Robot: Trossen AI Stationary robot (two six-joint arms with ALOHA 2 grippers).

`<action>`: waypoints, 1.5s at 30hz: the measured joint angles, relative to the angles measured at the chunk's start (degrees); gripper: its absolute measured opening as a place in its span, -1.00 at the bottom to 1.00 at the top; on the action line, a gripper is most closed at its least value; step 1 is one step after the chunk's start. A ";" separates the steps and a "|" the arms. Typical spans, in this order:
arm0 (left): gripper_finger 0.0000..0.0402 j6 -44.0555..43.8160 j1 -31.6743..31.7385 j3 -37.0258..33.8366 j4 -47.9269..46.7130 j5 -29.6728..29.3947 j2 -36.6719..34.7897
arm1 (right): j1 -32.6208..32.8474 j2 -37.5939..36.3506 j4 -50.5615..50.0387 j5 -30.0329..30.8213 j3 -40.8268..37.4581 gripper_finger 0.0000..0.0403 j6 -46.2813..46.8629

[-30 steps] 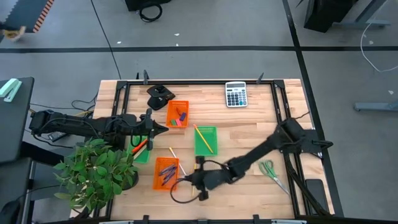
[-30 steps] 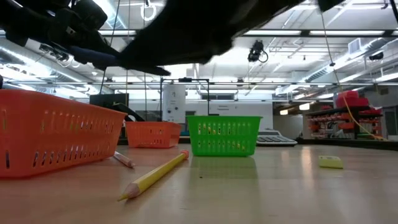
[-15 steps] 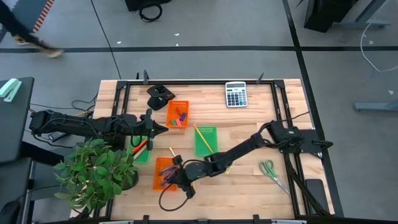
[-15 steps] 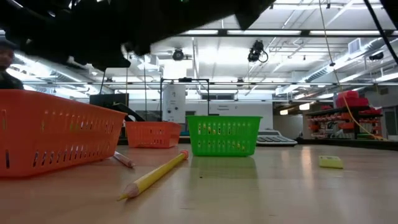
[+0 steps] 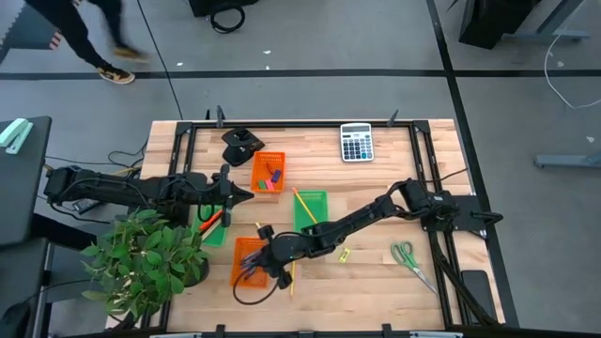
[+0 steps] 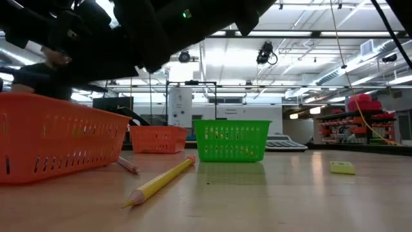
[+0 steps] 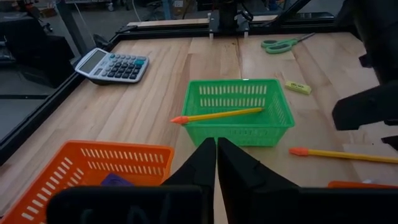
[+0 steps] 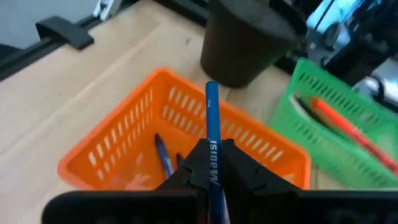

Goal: Sort crayons/erasers/pens/pencils in bins
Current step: Put the blue crayon into the bottom orange basket, then put the yellow pencil into the right green basket

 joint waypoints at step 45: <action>-0.85 0.10 0.00 0.00 0.33 0.01 -0.01 | 0.87 -9.90 -18.73 9.66 0.77 -0.36 21.28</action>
